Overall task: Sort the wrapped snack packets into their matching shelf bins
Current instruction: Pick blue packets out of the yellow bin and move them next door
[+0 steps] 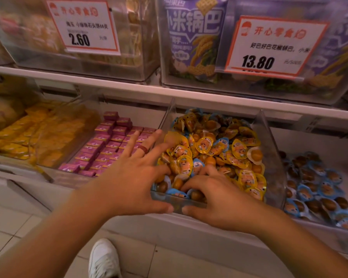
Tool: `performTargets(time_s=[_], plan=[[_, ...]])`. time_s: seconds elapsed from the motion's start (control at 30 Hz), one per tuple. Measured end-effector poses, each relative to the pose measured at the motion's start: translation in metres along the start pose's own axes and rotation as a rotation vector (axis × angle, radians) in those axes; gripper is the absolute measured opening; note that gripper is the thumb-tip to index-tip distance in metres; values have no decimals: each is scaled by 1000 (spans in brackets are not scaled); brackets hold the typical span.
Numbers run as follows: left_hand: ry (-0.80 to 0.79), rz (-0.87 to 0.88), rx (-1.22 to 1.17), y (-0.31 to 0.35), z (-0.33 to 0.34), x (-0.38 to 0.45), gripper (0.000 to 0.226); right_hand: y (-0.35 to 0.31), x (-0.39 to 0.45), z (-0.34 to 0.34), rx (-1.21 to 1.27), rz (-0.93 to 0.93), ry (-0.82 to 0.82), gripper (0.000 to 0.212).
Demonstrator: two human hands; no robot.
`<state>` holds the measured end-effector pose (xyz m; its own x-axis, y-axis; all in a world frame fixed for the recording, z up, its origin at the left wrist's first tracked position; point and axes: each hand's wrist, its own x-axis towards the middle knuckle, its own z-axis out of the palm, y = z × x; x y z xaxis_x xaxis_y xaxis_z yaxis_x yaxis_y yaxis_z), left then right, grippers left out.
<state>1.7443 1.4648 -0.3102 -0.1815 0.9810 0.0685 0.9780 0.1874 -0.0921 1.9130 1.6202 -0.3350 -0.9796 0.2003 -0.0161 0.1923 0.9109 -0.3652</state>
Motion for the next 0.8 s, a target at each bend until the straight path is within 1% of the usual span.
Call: performTargets(time_s=[0.03, 0.1, 0.17, 0.2, 0.27, 0.37, 0.47, 0.5, 0.57, 0.6, 0.67, 0.73, 0.8], plan=[[-7, 0, 27, 0, 0, 1, 73, -1, 0, 0, 4, -20, 8, 45], [-17, 9, 35, -1, 0, 3, 63, -7, 0, 2, -16, -93, 29, 49], [-19, 19, -13, -3, 0, 5, 50, -12, -2, 6, -71, -148, 26, 55], [-13, 22, -38, -5, -1, 5, 47, -14, -3, 7, -112, -158, 20, 56], [-8, 24, -117, -8, -2, 5, 45, -13, -2, 8, -166, -150, 27, 51], [-13, 25, -251, -9, -4, 4, 31, -11, -2, 4, -123, -98, 81, 41], [-11, 10, -335, -7, -9, 4, 12, -2, -4, 0, -118, -74, 95, 45], [-14, 5, -354, -7, -10, 5, 9, 2, -6, -2, -84, -72, 82, 45], [-20, -2, -322, -7, -11, 6, 11, 12, -10, -5, 30, -61, 61, 38], [-2, -3, -298, -6, -10, 7, 11, 17, -12, -6, 78, -44, 49, 35], [130, -13, -314, 0, -7, 11, 8, 21, -16, -5, 142, -10, 53, 31], [302, -37, -377, 9, -4, 18, 4, 21, -15, -3, 218, 24, 131, 20], [417, -66, -449, 18, -2, 26, 4, 24, -12, -3, 346, 118, 264, 14]])
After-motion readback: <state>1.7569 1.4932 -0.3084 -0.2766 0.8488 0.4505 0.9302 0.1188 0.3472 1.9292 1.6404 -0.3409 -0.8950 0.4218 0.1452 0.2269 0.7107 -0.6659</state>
